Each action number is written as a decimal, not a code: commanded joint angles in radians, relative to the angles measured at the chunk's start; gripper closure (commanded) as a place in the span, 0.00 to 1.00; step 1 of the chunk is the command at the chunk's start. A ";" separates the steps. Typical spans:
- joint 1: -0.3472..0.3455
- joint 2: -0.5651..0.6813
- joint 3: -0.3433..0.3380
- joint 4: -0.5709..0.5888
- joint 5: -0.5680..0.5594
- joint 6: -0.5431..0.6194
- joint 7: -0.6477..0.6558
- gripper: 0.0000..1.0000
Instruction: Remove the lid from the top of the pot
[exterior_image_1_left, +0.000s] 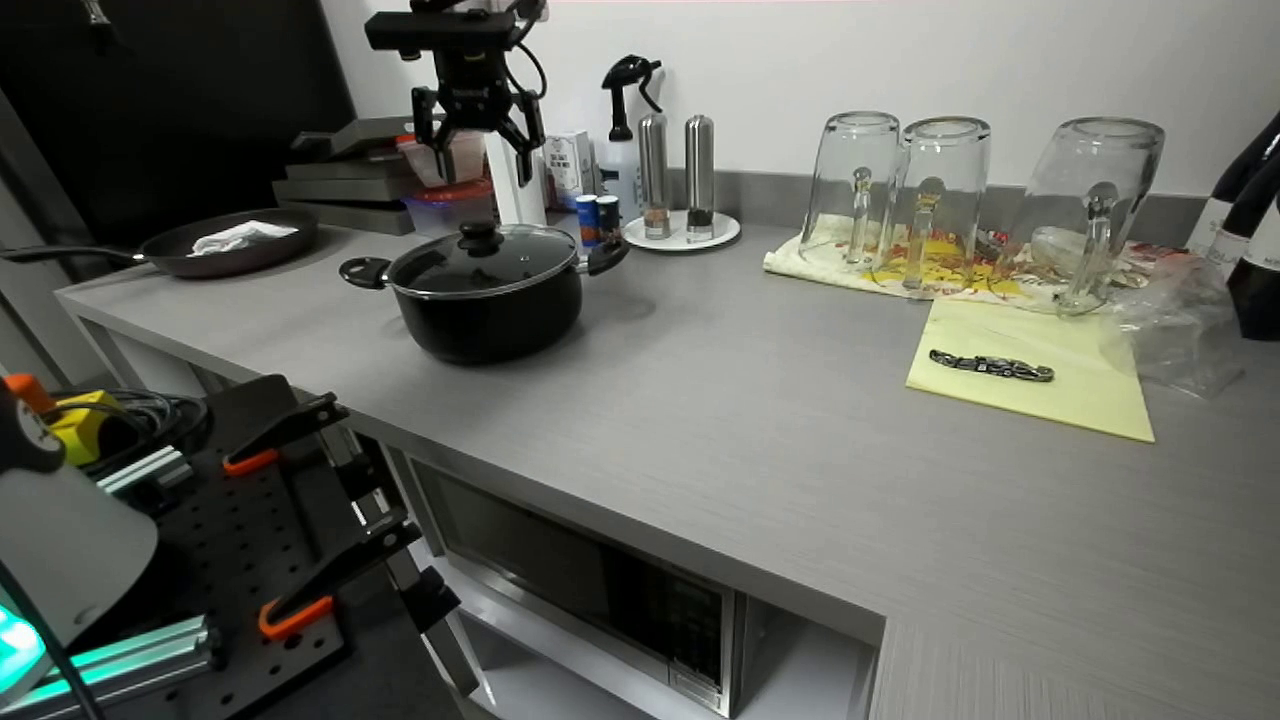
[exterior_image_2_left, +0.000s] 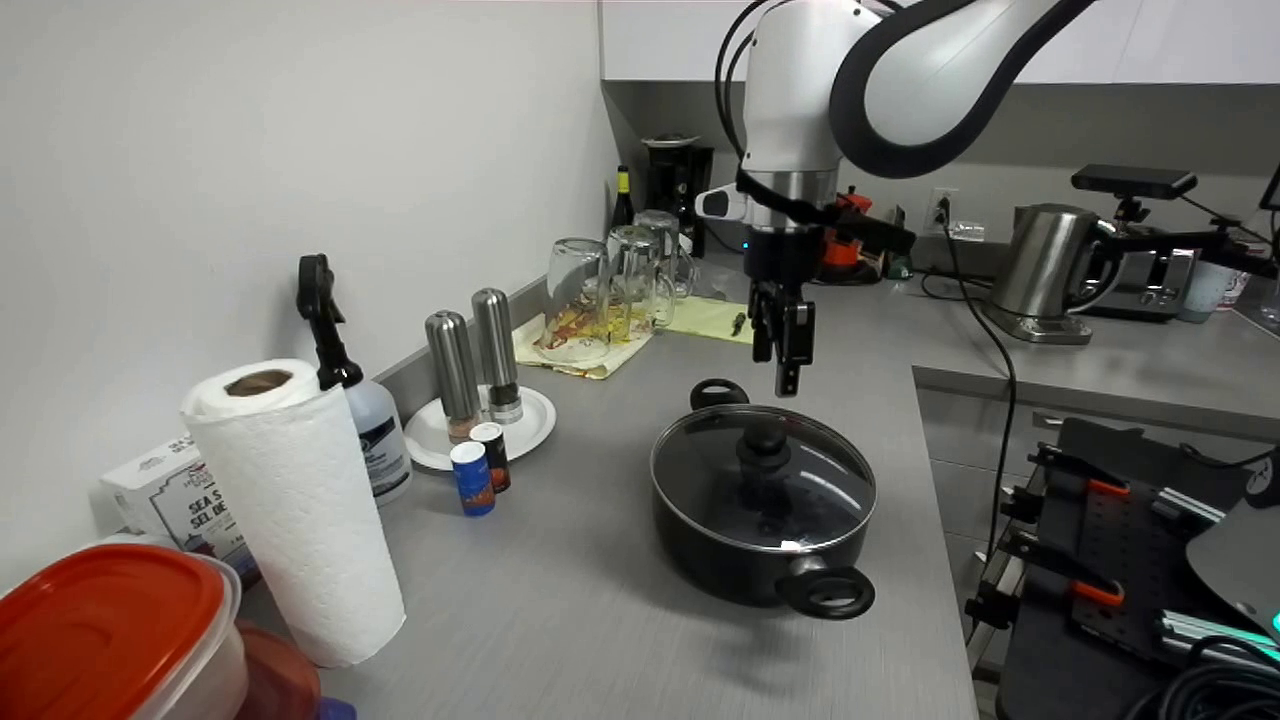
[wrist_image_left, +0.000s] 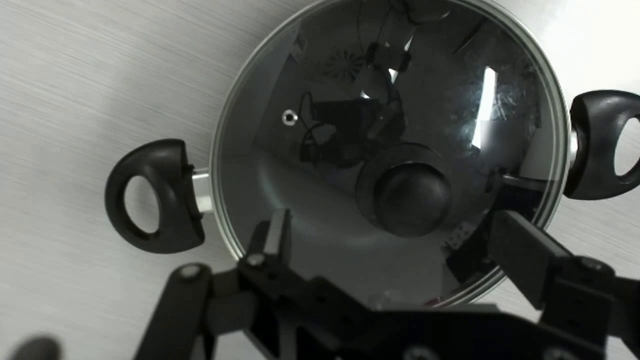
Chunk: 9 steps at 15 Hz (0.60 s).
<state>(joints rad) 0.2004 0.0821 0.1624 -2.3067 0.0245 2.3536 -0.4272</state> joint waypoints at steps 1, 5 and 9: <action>-0.003 0.057 0.038 0.033 0.011 0.015 -0.036 0.00; -0.009 0.093 0.062 0.039 0.010 0.010 -0.045 0.00; -0.014 0.125 0.070 0.039 0.001 0.014 -0.050 0.00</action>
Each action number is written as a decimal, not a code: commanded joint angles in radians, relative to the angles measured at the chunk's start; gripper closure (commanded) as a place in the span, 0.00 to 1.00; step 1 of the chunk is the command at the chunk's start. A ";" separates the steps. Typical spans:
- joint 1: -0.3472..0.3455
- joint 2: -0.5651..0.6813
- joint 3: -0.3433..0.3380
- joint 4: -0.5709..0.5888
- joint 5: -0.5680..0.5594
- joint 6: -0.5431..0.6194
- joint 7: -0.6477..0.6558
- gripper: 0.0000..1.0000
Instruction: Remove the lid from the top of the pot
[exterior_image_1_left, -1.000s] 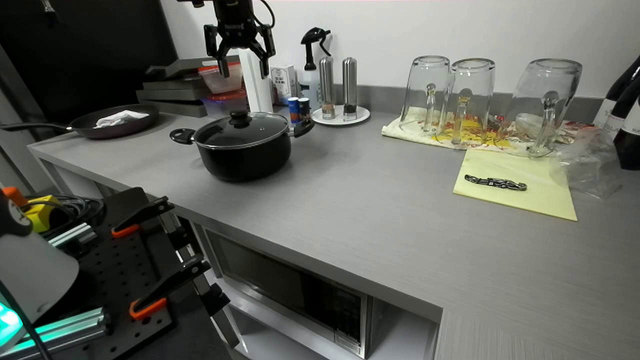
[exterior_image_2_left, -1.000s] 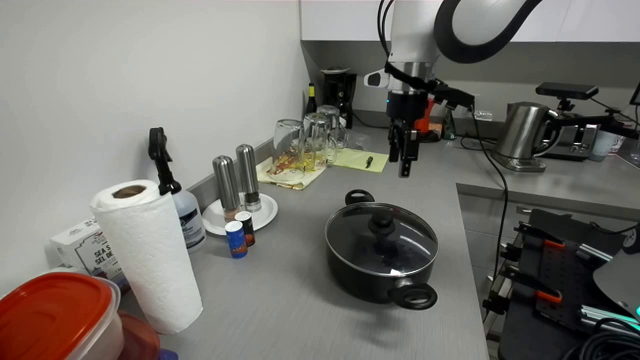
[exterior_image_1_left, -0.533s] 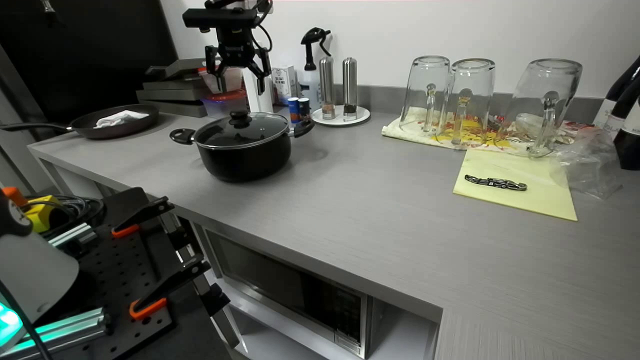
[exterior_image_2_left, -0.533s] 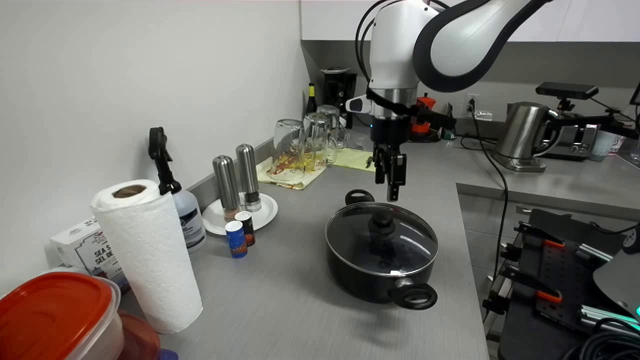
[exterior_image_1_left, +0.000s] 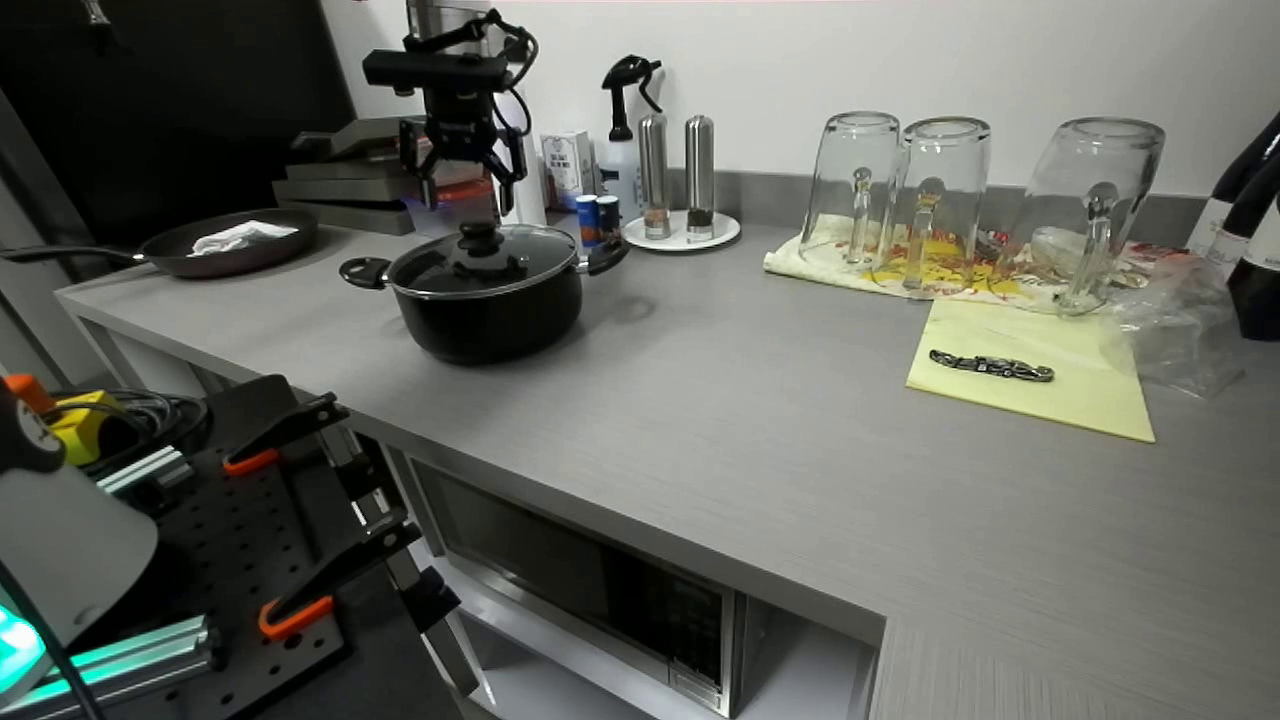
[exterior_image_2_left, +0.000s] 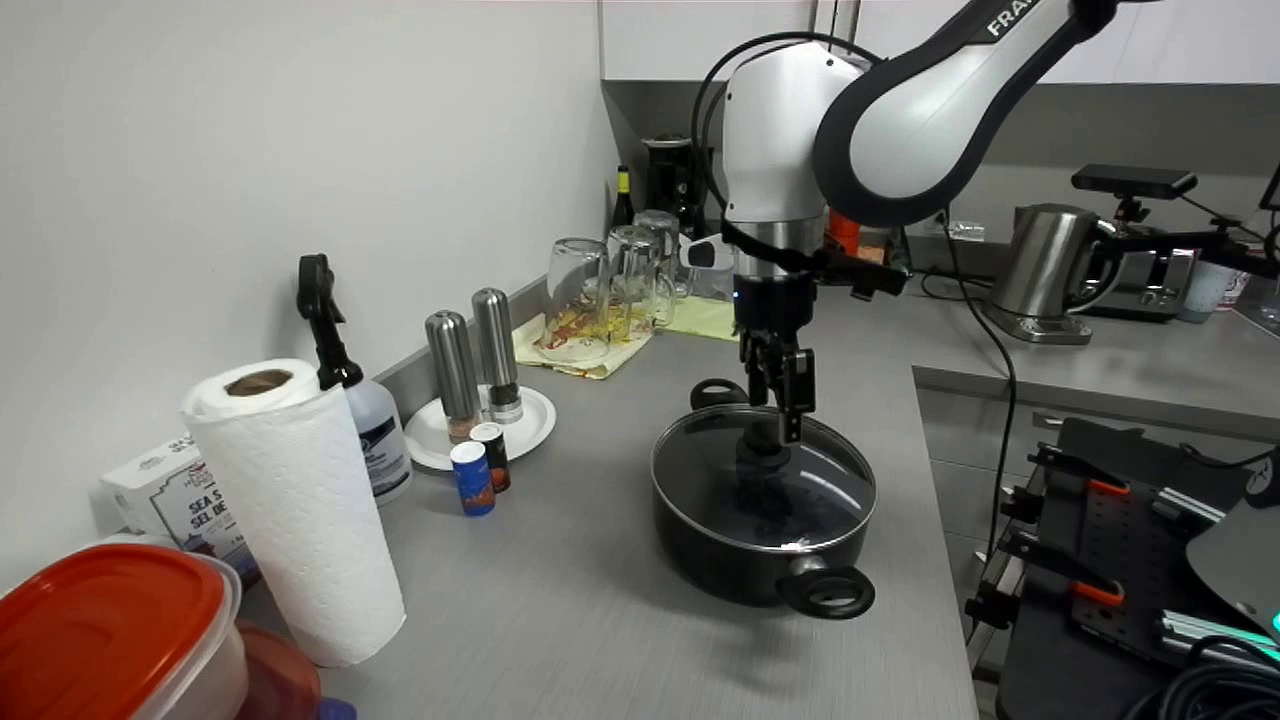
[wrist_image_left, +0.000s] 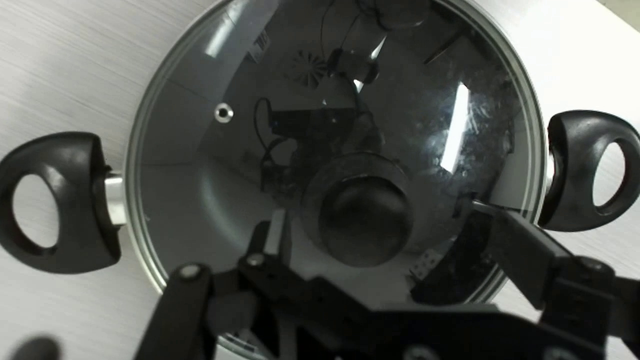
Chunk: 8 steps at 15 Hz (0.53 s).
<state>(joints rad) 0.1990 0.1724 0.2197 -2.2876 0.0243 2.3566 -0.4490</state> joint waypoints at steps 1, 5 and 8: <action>-0.014 0.041 0.014 0.020 0.003 0.011 -0.034 0.00; -0.020 0.054 0.018 0.023 0.000 0.017 -0.045 0.00; -0.025 0.061 0.022 0.028 0.003 0.022 -0.059 0.33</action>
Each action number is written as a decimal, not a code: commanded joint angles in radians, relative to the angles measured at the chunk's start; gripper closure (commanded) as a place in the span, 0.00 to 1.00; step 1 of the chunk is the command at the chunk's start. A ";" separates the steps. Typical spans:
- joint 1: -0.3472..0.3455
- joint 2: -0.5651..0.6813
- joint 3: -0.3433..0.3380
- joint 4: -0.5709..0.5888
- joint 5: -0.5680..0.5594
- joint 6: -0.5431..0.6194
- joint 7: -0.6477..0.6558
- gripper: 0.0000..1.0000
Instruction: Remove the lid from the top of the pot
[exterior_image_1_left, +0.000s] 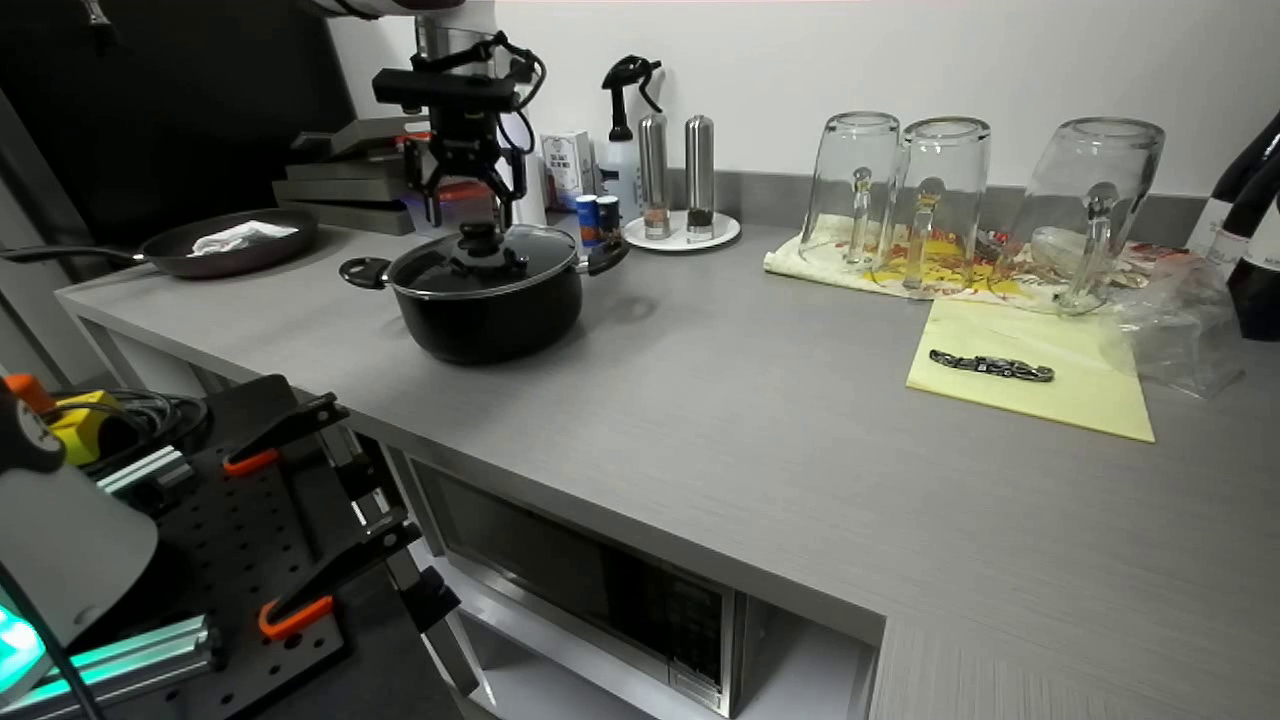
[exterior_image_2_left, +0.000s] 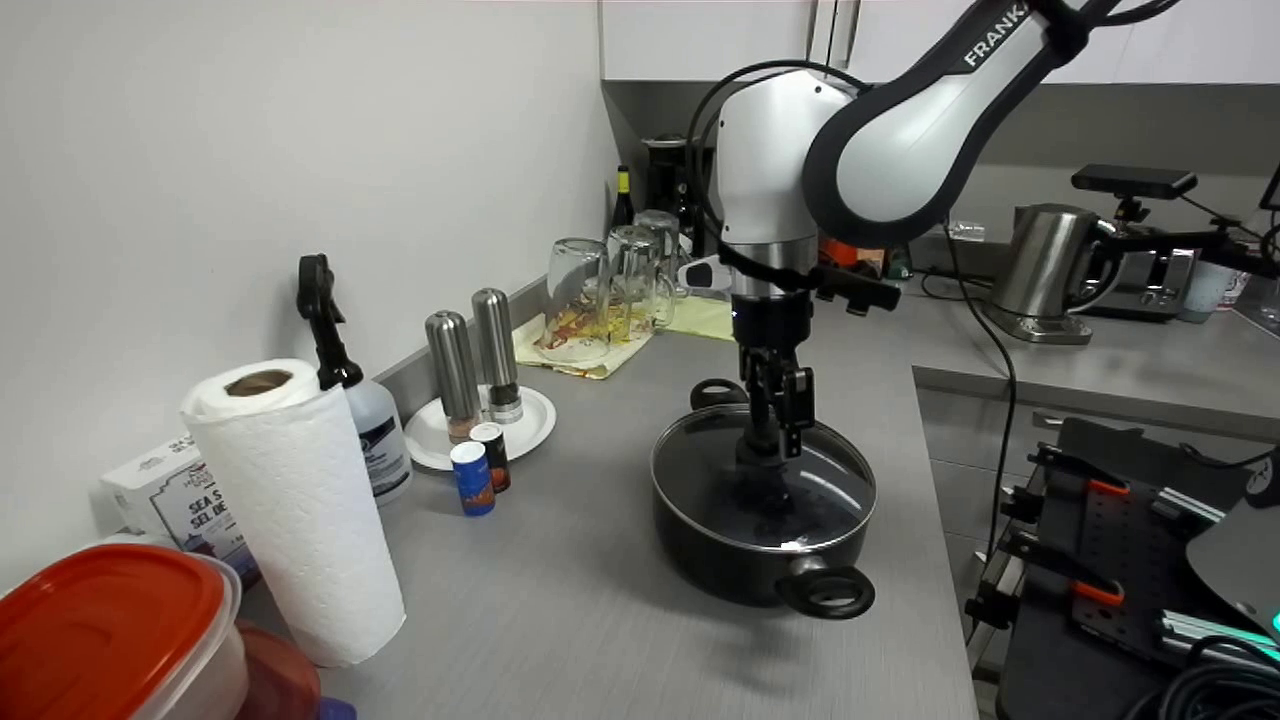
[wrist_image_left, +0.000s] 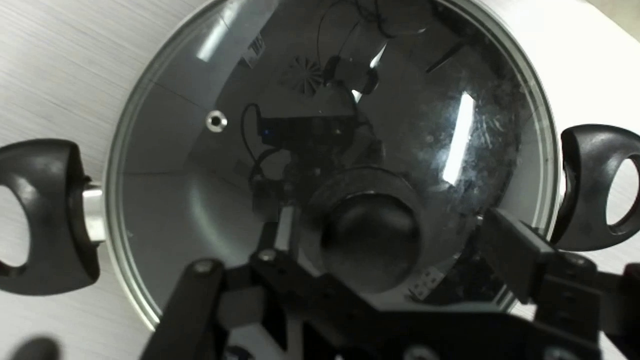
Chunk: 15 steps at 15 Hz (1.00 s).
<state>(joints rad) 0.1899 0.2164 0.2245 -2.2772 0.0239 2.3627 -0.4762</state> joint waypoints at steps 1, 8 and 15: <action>-0.017 0.018 0.018 0.019 0.004 0.018 -0.034 0.40; -0.029 0.002 0.022 0.020 0.008 0.021 -0.059 0.75; -0.038 -0.095 0.013 0.008 -0.005 -0.024 -0.054 0.75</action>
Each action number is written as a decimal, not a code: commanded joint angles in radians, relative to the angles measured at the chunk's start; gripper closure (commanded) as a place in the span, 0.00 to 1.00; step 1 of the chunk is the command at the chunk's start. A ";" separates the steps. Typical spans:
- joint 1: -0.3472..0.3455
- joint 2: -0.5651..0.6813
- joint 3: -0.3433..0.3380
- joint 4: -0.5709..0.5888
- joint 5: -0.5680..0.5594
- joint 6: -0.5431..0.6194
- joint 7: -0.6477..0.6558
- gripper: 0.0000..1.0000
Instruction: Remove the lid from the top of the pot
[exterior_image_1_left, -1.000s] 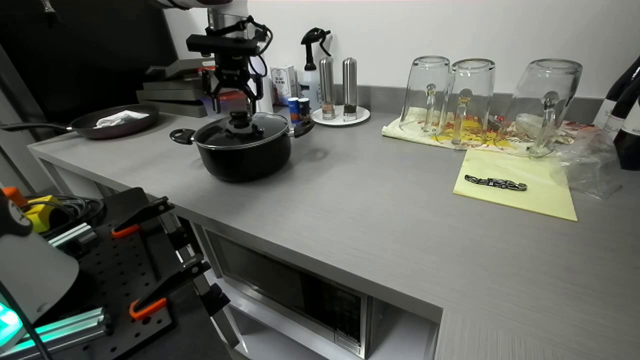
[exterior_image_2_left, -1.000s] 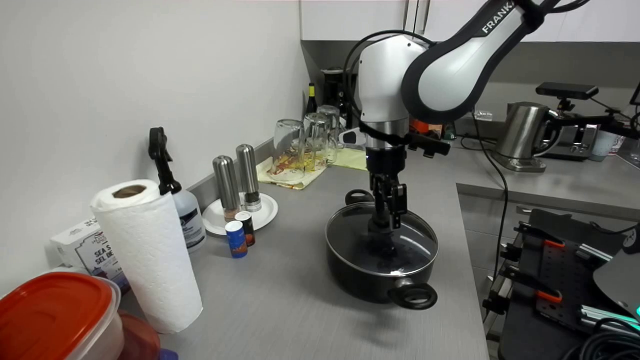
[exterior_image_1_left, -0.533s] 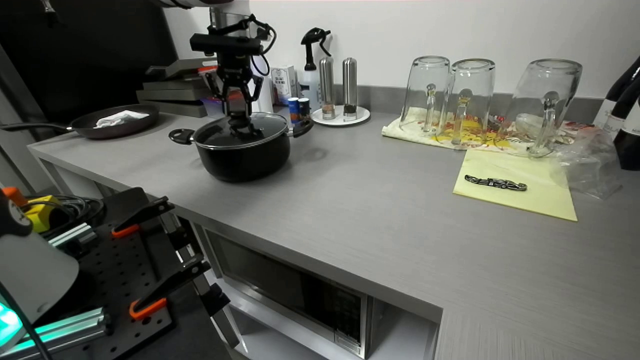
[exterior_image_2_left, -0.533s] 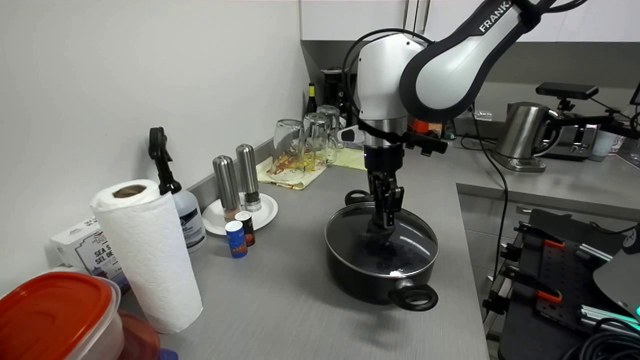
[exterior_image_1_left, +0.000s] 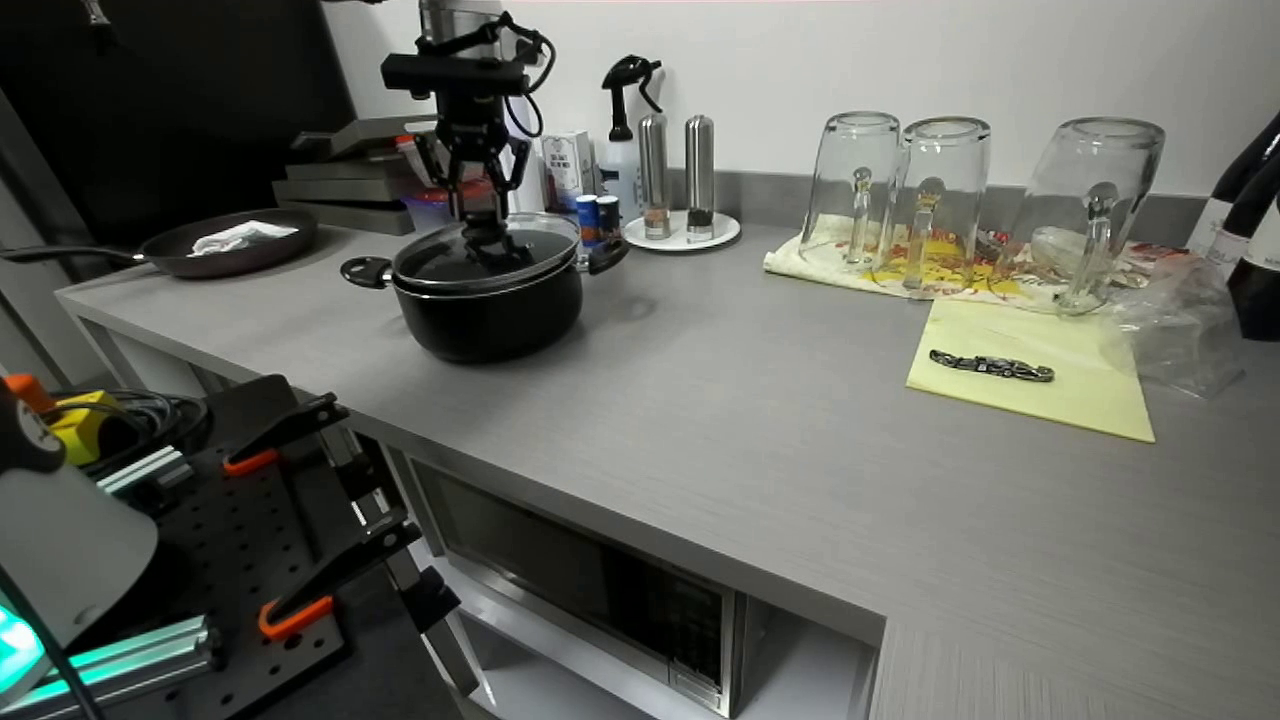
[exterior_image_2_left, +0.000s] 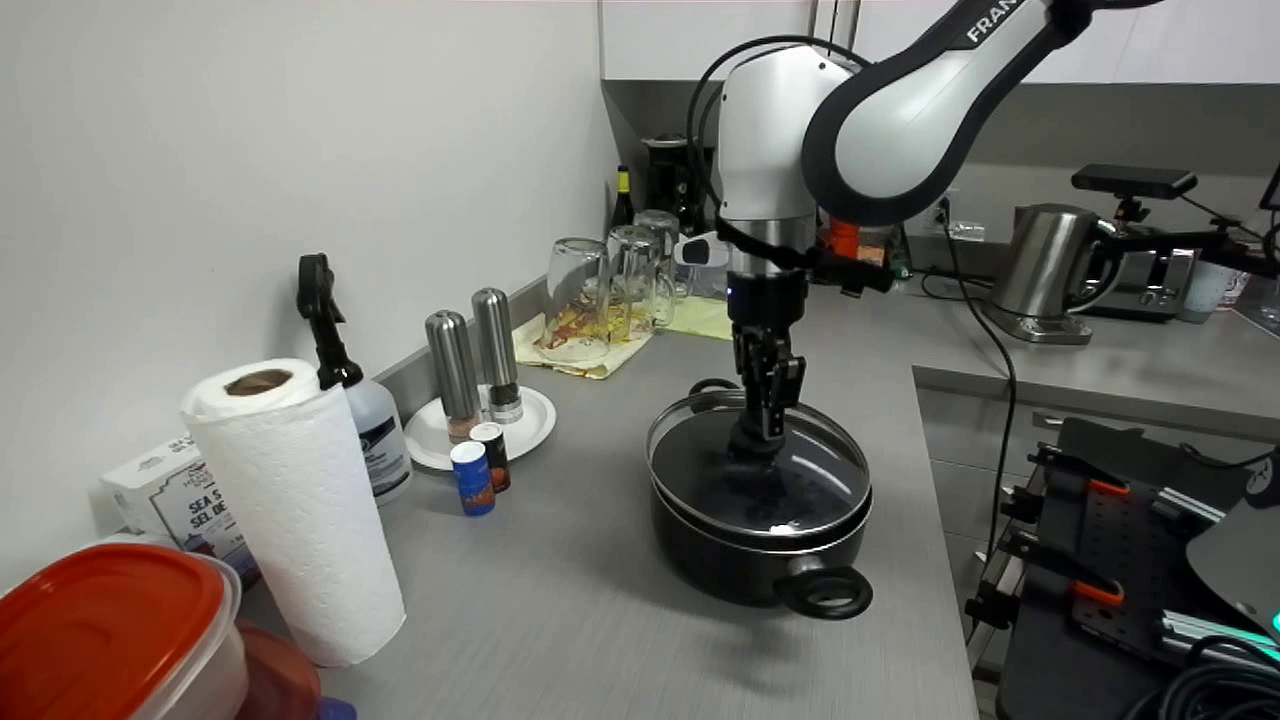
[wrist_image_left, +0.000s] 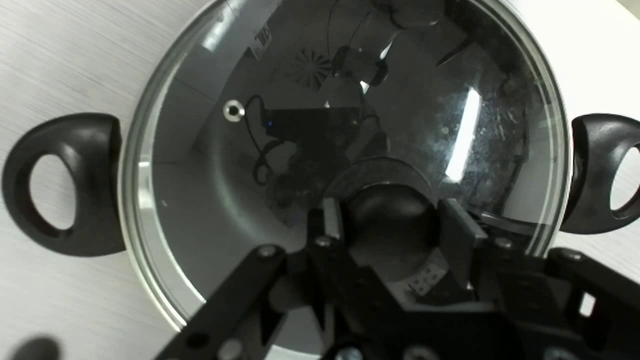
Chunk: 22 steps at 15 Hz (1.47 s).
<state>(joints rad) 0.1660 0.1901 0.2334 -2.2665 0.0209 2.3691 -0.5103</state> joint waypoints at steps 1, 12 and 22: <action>-0.016 -0.080 0.000 -0.002 -0.002 -0.029 -0.019 0.75; -0.141 -0.102 -0.124 0.030 0.090 -0.017 -0.019 0.75; -0.288 -0.041 -0.255 0.041 0.197 -0.002 0.016 0.75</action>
<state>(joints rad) -0.1009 0.1324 -0.0005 -2.2452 0.1821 2.3688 -0.5088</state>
